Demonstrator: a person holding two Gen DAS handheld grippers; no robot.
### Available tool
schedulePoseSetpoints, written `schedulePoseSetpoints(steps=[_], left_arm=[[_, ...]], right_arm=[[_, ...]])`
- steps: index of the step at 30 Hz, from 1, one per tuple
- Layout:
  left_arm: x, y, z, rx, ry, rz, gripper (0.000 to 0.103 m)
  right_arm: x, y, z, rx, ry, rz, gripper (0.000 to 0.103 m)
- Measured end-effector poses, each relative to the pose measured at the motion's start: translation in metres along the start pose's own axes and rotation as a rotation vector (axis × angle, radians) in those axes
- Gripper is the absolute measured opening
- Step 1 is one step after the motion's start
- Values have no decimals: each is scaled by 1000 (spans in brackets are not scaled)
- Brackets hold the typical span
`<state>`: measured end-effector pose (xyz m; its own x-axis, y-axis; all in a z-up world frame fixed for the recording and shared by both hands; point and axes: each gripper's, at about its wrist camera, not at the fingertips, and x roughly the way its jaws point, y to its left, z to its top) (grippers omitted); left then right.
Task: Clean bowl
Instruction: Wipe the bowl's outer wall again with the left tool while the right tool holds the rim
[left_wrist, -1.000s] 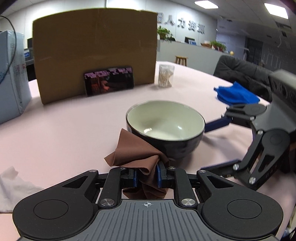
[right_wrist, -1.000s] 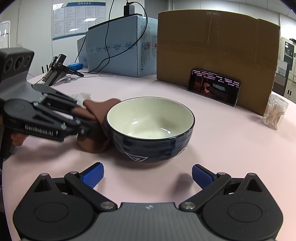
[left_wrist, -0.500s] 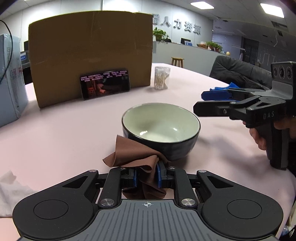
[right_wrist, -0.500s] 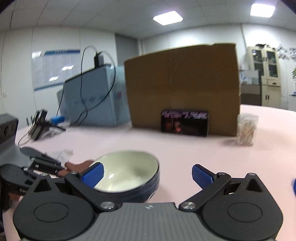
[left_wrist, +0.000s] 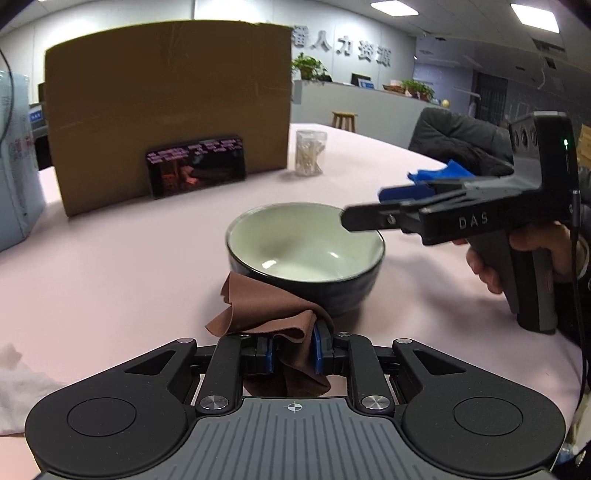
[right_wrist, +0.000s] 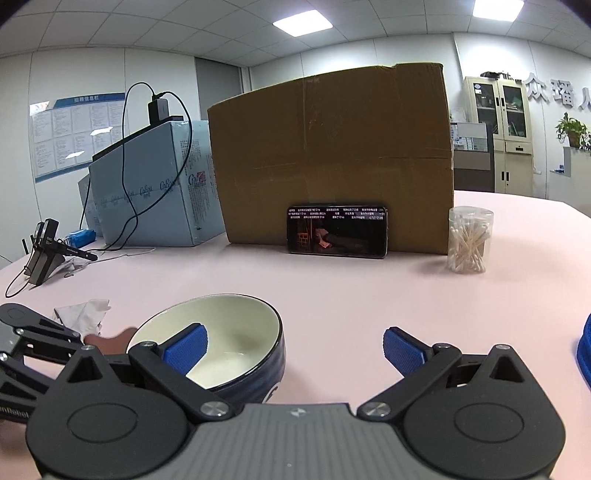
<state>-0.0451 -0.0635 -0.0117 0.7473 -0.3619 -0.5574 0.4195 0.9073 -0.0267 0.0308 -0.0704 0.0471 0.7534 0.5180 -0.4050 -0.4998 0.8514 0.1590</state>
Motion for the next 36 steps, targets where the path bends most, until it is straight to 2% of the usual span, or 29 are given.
schedulePoseSetpoints(steps=[2, 9, 15, 24, 29, 31, 36], left_arm=[[1, 3, 1, -6, -5, 7, 19], [7, -6, -3, 5, 15, -62, 19], [4, 7, -2, -41, -13, -18, 19], [9, -8, 1, -12, -7, -92, 19], [4, 3, 2, -57, -45, -37, 19], [4, 4, 1, -73, -48, -46, 18], [12, -8, -1, -40, -17, -92, 19]], right_arm=[[1, 0, -1, 3, 8, 4, 103], [6, -1, -2, 9, 36, 9, 103], [7, 2, -3, 4, 50, 14, 103], [11, 3, -4, 4, 74, 24, 103], [11, 2, -4, 7, 77, 27, 103], [11, 2, -4, 9, 77, 27, 103], [11, 1, -4, 13, 79, 29, 103]])
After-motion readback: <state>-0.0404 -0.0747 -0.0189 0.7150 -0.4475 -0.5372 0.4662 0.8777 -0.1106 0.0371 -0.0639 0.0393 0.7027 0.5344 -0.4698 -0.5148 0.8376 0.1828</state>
